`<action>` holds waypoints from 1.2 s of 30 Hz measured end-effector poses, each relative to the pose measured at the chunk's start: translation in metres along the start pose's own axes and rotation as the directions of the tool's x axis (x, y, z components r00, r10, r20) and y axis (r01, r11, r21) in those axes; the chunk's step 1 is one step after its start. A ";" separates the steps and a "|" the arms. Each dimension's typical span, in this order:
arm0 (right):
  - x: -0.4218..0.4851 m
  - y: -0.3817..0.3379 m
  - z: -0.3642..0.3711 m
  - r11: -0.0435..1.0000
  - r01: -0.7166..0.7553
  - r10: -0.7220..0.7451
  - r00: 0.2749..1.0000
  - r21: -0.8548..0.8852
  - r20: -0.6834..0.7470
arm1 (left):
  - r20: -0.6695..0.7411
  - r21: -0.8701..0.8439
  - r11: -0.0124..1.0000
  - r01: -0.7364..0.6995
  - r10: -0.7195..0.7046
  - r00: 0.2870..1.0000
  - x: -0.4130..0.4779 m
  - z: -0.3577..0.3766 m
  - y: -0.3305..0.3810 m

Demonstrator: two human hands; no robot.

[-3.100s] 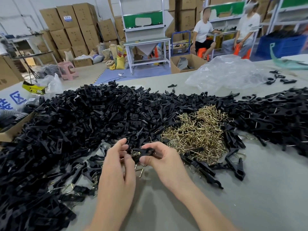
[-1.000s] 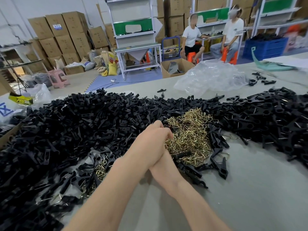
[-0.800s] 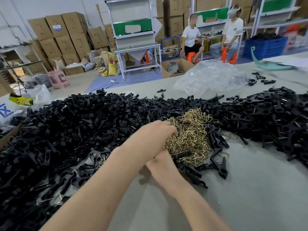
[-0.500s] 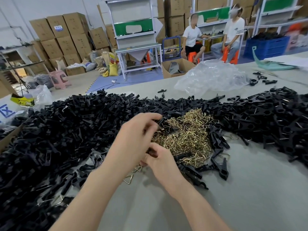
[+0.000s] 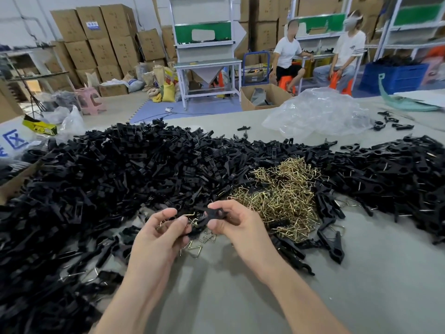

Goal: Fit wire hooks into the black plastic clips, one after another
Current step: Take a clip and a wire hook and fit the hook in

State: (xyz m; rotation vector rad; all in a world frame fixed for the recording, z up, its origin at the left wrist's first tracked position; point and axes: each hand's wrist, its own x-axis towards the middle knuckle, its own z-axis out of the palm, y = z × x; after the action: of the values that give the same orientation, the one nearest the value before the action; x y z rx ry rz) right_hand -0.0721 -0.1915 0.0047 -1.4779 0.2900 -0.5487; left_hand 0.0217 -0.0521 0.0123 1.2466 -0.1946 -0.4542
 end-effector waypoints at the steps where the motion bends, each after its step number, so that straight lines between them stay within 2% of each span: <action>1: 0.000 0.000 0.000 1.000 0.006 -0.006 1.000 -0.011 0.012 | 0.012 -0.003 1.000 0.010 -0.010 1.000 0.000 0.002 -0.001; 9: 0.001 0.002 -0.002 0.999 -0.010 0.014 0.996 -0.042 0.089 | 0.105 -0.045 0.997 0.061 -0.056 0.993 -0.004 0.003 0.005; 18: 0.001 0.001 -0.002 0.999 -0.031 0.033 0.997 -0.023 0.065 | 0.142 -0.013 1.000 0.004 -0.003 0.990 -0.004 0.000 0.006; 32: -0.002 -0.001 0.000 0.997 -0.012 0.019 0.996 -0.083 0.082 | 0.135 0.031 0.999 0.010 -0.014 0.991 0.003 -0.007 -0.001; 36: -0.003 -0.002 0.001 0.996 -0.002 0.009 0.997 -0.092 0.078 | 0.106 0.072 0.997 -0.033 0.026 0.994 0.003 -0.007 -0.004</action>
State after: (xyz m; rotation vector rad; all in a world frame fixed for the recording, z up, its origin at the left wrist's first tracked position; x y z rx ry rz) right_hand -0.0747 -0.1885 0.0067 -1.5834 0.2608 -0.4773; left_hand 0.0255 -0.0484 0.0061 1.2911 -0.3212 -0.4912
